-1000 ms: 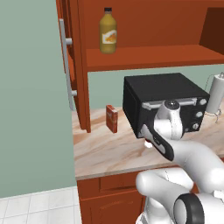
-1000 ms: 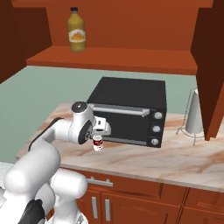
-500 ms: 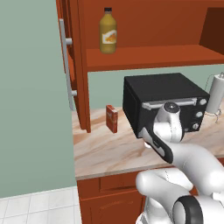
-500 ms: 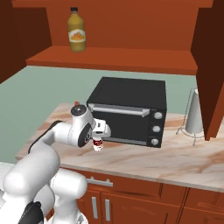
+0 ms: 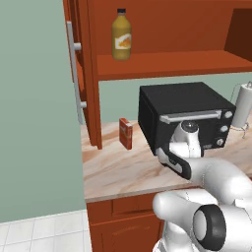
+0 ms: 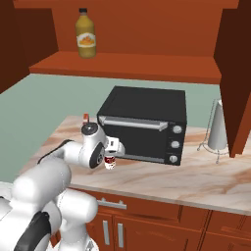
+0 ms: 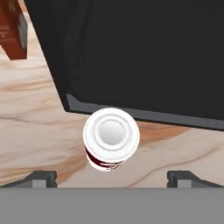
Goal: Pick the canned food and canned food from the counter and place them in the cabinets closest to them.
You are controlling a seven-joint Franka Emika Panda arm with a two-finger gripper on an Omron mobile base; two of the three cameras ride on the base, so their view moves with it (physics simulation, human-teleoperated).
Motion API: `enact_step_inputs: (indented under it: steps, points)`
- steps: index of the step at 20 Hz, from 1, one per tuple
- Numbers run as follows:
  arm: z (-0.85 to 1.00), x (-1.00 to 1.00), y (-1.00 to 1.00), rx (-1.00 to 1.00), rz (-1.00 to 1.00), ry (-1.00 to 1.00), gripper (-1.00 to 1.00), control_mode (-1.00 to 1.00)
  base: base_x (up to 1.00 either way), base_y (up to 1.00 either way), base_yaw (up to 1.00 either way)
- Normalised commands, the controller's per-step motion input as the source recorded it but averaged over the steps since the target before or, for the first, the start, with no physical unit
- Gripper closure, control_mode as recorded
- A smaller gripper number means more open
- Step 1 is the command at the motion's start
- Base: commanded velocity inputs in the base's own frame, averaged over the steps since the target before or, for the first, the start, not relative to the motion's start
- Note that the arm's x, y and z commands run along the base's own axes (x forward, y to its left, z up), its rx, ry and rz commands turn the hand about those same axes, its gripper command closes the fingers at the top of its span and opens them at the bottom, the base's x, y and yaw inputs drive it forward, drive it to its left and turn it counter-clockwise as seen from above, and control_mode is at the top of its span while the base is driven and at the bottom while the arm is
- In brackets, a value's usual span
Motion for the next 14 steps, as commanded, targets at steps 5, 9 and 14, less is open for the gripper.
enact_step_inputs:
  steps: [5, 9, 14]
  points:
    - [-0.07, 0.35, -0.01, 0.00, 0.00, 0.00, -1.00, -1.00, 0.00, 0.00, 0.00]
    - [-0.08, 0.32, -0.01, 0.00, 0.00, 0.00, -1.00, -1.00, 0.00, 0.00, 0.00]
    - [-0.20, 0.22, -0.03, 0.00, 0.00, 0.00, -1.00, -1.00, 0.00, 0.00, 0.00]
